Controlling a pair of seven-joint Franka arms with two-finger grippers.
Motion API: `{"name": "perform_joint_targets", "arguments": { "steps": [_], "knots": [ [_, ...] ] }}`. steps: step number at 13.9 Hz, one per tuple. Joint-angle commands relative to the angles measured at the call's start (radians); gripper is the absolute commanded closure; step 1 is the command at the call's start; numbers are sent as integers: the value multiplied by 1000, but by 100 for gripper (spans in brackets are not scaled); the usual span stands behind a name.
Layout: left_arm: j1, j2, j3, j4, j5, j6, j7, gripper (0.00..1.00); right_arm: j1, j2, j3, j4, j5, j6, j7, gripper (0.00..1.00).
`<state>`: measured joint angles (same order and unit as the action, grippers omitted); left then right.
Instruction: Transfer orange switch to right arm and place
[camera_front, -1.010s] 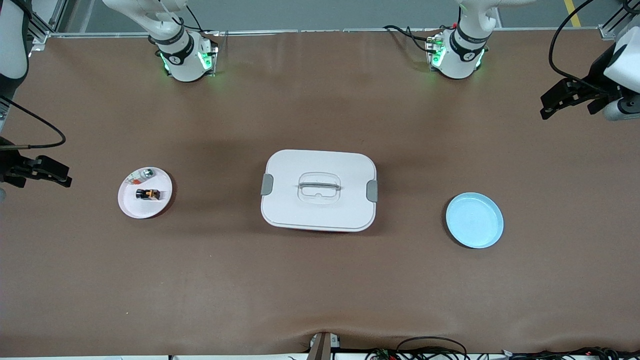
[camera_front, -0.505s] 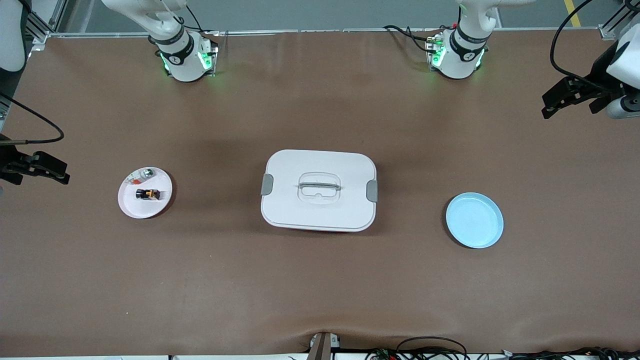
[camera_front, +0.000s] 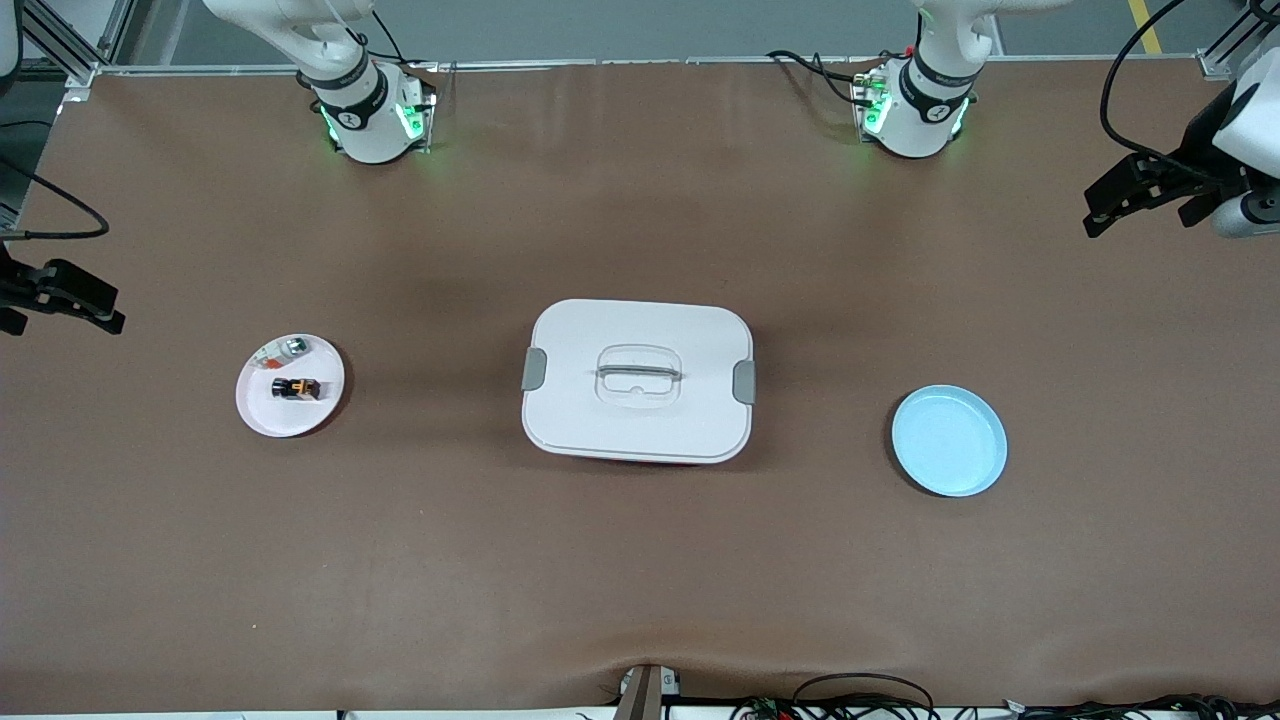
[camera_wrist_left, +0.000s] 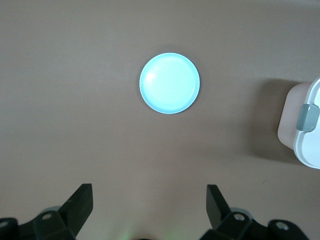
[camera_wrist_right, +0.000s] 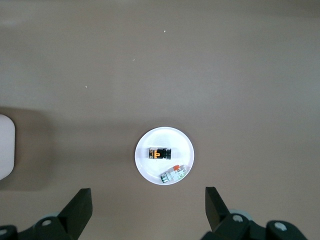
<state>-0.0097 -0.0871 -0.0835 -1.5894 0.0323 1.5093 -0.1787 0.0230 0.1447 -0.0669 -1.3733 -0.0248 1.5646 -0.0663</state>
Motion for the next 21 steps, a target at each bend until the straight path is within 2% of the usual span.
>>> {"name": "perform_joint_targets", "arguments": {
  "steps": [1, 8, 10, 11, 16, 21],
  "knots": [
    [5, -11, 2, 6, -12, -15, 21, 0, 6, -8, -5, -6, 52, -41, 13, 0],
    [5, -13, 2, 22, -11, -15, 22, 0, 5, -30, -10, -39, 57, -23, 11, 0],
    [5, -14, 1, 22, -11, -17, 22, 0, 6, -123, -11, -186, 57, 91, 11, 0],
    [5, -14, 1, 22, -12, -17, 22, 0, 6, -146, -11, -225, 56, 112, 13, 0],
    [4, -16, -4, 23, -12, -32, 22, 0, 3, -142, -11, -191, 46, 39, 13, 0],
    [4, -16, -4, 25, -12, -40, 22, 0, 6, -140, -10, -179, 45, 35, 13, 0]
  ]
}}
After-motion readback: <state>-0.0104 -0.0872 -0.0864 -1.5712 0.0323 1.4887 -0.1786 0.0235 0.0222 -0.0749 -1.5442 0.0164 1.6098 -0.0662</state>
